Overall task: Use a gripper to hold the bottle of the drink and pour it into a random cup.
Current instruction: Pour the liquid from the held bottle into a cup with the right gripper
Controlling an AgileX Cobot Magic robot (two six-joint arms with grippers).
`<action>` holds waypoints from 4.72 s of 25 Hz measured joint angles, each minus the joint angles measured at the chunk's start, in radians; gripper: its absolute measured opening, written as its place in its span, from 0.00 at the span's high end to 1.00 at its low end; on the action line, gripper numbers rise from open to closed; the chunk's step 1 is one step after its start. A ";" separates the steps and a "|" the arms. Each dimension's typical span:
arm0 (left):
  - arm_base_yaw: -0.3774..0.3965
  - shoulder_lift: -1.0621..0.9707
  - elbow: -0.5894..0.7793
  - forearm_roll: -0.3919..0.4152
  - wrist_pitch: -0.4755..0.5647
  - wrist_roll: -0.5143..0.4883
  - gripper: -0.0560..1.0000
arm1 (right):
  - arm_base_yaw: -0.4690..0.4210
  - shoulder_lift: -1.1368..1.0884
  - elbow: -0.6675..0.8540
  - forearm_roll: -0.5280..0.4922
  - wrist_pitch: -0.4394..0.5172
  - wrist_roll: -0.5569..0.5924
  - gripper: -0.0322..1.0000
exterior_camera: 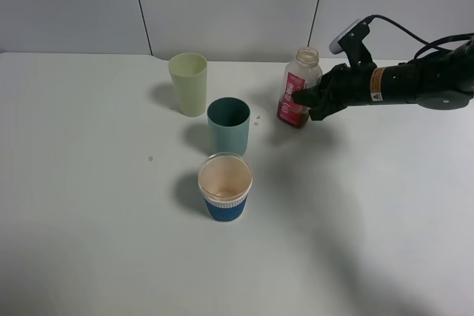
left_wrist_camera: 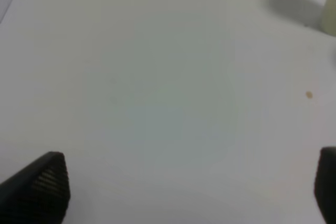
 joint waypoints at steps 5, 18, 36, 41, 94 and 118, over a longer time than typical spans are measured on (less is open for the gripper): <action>0.000 0.000 0.000 0.000 0.000 0.000 0.07 | 0.000 0.000 0.000 0.004 0.001 0.047 0.62; 0.000 0.000 0.000 0.000 0.000 0.000 0.07 | 0.078 -0.115 0.001 -0.031 0.203 0.083 0.62; 0.000 0.000 0.000 0.000 0.000 0.000 0.07 | 0.301 -0.272 0.002 -0.082 0.557 -0.073 0.62; 0.000 0.000 0.000 0.005 0.000 0.000 0.07 | 0.362 -0.287 0.002 -0.082 0.628 -0.139 0.62; 0.000 0.000 0.000 0.000 0.000 0.000 0.07 | 0.628 -0.288 -0.088 -0.161 1.081 -0.548 0.62; 0.000 0.000 0.000 0.000 0.000 0.000 0.07 | 0.639 -0.271 -0.088 -0.129 1.188 -0.561 0.62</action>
